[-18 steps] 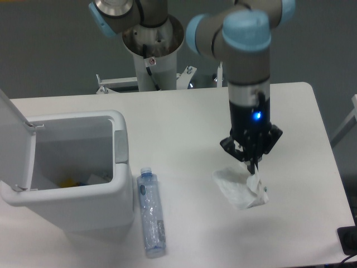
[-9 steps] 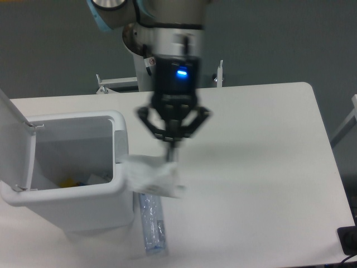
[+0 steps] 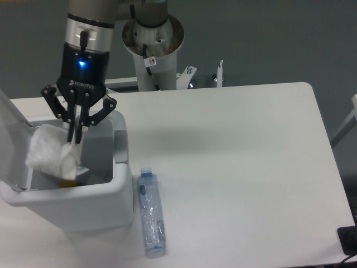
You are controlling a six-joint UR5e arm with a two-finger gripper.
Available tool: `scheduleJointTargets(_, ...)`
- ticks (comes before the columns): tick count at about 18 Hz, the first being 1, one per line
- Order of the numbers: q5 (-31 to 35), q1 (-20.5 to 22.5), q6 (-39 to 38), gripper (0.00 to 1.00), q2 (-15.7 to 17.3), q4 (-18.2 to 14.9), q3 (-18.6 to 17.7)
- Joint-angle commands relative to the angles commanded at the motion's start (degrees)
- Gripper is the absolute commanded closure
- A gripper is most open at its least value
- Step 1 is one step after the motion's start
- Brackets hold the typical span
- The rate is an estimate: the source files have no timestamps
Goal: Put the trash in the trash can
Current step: 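Open the gripper to drop the wrapper into the bin, then move the open gripper down over the clear plastic bottle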
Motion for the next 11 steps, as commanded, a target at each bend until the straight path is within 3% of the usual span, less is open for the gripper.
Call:
scheduleJointTargets(2,0.0,0.1,-0.4,0.00,0.2,0.0,0.6)
scheduleJointTargets(4,0.0,0.9,-0.5,0.00,-0.1,0.1,1.4)
scheduleJointTargets(7,-0.5,7.1,-1.7,0.00,-1.2,0.1,3.5)
scheduleJointTargets(11,-0.6,11.9,-2.6,0.00,-10.1,0.1,8.9)
